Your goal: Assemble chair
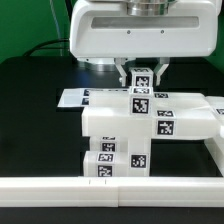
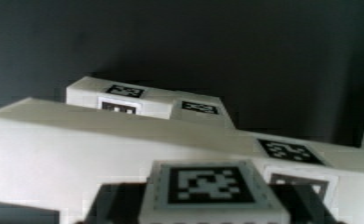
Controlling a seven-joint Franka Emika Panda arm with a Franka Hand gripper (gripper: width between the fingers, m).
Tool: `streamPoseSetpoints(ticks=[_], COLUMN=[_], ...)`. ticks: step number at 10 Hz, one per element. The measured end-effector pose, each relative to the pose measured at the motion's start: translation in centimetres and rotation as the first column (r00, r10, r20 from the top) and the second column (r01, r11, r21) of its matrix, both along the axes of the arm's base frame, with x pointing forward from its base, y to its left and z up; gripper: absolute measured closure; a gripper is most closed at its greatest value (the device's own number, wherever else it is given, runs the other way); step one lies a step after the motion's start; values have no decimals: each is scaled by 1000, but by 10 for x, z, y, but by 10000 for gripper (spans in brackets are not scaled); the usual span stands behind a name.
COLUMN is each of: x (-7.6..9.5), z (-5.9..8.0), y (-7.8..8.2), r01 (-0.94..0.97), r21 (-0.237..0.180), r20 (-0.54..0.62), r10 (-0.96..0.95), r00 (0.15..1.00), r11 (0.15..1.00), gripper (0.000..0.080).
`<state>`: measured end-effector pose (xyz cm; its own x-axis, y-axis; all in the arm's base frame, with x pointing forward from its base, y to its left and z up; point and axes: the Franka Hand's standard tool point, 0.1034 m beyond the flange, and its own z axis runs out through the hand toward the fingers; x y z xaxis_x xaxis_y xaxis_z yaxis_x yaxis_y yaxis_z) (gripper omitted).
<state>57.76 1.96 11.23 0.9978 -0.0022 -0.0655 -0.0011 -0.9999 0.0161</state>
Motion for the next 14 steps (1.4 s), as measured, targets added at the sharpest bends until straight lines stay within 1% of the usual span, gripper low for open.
streamPoseSetpoints(ticks=[2,4,6,7,8,9,10,11,12,13,14], x=[0,0,0,0,0,0,0,0,-1,0,1], z=[0,0,0,0,0,0,0,0,0,2,4], y=[1,2,2,3,4,4,4,4,4,3,4], r01=[158,270,390,466,510,521,523,497,438,400,379], r21=[-10,-16,-23,-25,-25,-24,-25,-24,-19,-15,-11], r20=[3,7,11,13,14,14,14,13,9,10,12], r10=[-158,-270,-390,-466,-510,-520,-523,-497,-438,-400,-379], r00=[987,963,921,885,860,854,852,868,899,916,925], r11=[987,963,921,884,860,853,852,868,899,916,925], gripper=[525,525,525,525,525,525,417,417,242,169,156])
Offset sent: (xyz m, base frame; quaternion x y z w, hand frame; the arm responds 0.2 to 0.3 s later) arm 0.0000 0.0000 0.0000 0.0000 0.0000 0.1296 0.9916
